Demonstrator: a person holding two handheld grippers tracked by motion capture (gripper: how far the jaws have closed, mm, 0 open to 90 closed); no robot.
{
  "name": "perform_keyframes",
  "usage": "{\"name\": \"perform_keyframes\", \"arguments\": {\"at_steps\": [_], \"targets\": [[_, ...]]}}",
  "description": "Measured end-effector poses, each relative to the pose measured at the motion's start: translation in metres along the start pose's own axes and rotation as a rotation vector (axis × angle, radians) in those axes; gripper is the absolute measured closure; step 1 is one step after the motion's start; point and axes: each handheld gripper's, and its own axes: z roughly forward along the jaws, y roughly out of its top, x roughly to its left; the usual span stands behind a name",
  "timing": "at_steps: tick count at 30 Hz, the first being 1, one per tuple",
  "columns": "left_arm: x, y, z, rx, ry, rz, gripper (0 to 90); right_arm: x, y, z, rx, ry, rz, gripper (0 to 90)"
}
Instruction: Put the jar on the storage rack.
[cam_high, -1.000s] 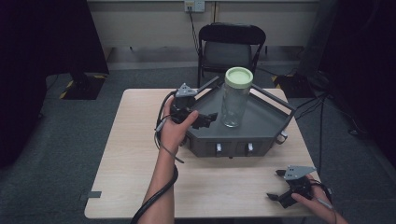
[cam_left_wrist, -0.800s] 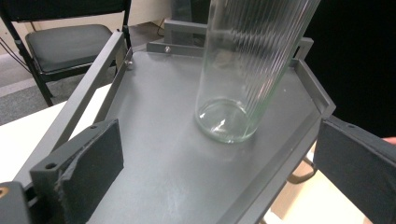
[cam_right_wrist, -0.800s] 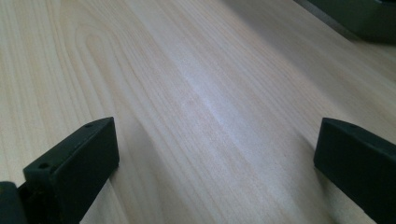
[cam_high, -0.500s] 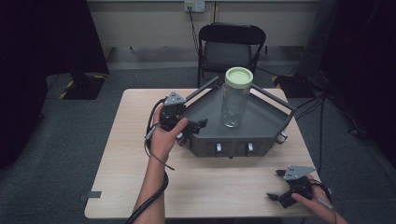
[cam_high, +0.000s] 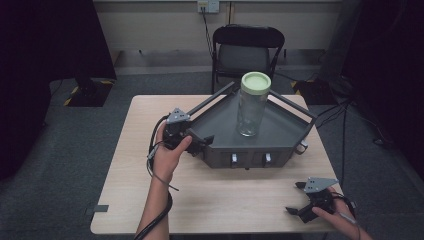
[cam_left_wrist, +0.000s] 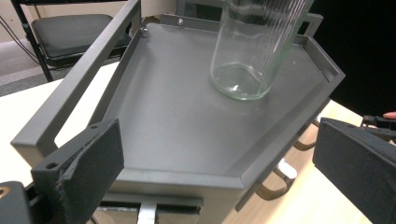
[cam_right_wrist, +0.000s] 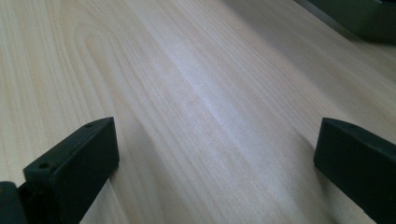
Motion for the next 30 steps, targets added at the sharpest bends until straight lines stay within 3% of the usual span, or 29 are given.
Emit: {"name": "perform_keyframes", "arguments": {"at_steps": [10,30], "targets": [[0.010,-0.023,-0.010,0.012,0.030,-0.016,1.8,0.000,0.000,0.000,0.000,0.000,0.000,0.0],[0.022,-0.061,-0.021,0.029,0.042,-0.046,2.2,0.000,0.000,0.000,0.000,0.000,0.000,0.0]]}}
